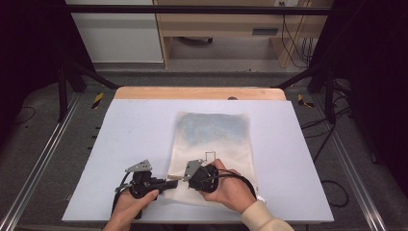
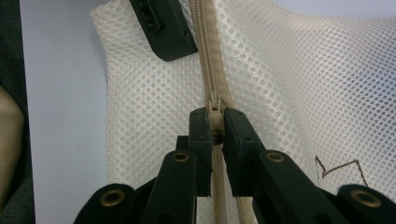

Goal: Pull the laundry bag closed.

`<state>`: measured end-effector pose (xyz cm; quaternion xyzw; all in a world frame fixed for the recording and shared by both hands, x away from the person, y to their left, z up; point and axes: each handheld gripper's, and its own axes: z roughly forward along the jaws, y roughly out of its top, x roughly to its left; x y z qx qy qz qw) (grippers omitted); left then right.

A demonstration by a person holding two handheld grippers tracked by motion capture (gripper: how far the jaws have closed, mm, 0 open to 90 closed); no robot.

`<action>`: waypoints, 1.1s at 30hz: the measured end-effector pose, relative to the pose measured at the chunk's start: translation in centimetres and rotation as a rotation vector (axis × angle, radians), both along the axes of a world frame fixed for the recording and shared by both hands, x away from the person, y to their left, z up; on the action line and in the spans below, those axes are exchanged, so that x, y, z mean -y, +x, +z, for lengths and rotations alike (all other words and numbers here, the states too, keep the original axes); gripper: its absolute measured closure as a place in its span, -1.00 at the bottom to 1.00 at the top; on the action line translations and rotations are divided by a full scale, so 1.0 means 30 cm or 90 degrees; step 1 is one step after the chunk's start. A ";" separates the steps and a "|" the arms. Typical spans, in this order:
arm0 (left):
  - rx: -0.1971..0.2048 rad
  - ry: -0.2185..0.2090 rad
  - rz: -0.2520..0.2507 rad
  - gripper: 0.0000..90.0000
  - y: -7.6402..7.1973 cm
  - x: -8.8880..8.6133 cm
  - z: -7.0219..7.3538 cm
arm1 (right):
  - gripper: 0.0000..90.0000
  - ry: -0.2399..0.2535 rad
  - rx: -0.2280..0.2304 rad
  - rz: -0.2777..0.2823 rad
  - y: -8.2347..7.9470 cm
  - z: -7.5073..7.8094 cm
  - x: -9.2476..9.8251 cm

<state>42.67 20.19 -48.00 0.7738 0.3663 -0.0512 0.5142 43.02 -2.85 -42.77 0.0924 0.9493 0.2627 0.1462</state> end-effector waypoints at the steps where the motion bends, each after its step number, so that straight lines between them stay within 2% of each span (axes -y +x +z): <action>1: -0.001 0.002 -0.001 0.87 -0.001 0.001 0.000 | 0.83 0.000 0.000 0.000 0.000 0.000 0.000; 9: 0.001 0.002 -0.001 0.87 -0.003 0.002 0.001 | 0.83 0.005 -0.009 -0.009 0.000 -0.005 0.037; 33: 0.003 0.005 -0.005 0.86 -0.009 0.008 0.001 | 0.83 0.004 -0.013 -0.015 -0.012 -0.003 0.092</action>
